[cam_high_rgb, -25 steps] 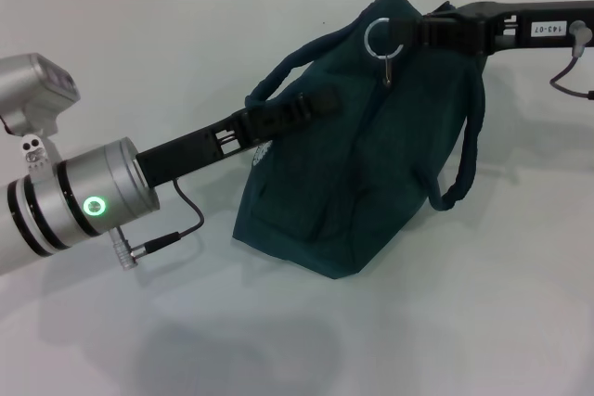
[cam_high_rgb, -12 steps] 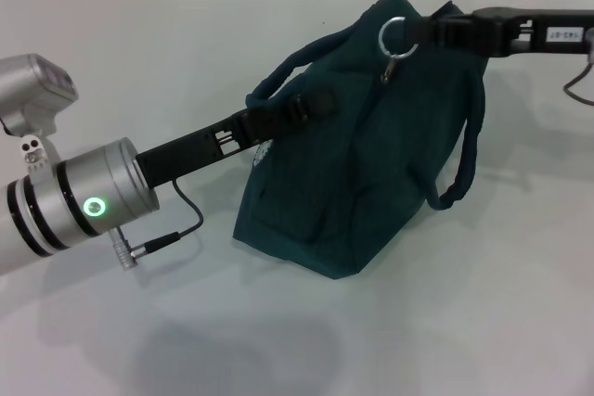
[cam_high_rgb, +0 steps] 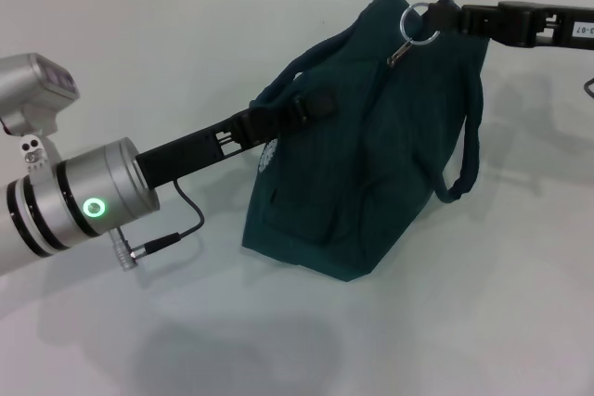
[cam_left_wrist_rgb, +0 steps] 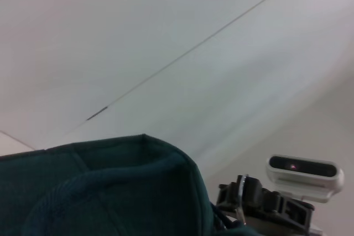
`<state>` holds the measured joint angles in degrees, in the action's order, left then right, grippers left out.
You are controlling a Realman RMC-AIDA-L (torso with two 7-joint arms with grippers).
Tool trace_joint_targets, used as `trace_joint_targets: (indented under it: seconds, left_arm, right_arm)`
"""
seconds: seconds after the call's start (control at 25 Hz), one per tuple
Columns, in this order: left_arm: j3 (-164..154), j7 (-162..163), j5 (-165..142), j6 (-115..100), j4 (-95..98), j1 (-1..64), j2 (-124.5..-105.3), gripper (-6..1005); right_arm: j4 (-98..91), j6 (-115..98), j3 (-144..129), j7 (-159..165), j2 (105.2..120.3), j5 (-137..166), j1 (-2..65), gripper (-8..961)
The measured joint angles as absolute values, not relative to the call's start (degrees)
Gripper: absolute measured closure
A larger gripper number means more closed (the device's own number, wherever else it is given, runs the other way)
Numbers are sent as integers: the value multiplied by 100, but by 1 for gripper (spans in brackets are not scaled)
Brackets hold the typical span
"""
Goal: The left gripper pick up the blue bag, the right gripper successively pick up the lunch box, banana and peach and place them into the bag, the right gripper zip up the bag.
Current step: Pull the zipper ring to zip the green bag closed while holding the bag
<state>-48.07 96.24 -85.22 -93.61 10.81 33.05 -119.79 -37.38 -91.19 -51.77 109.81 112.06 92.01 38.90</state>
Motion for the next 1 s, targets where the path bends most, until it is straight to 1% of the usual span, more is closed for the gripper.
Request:
trace_joint_targets:
  seconds: [0.48, 1.0]
  left_arm:
    - [-4960, 9525, -8524, -9609, 1081, 3296, -11979, 926]
    - [-5078, 9484, -8528, -9587, 1081, 3251, -11979, 932]
  right_arm:
    - [-3706, -9113, -5178, 10978, 11233, 9203, 3905, 950]
    - [-3498, -9159, -5266, 11301, 11302, 9266, 3951, 950]
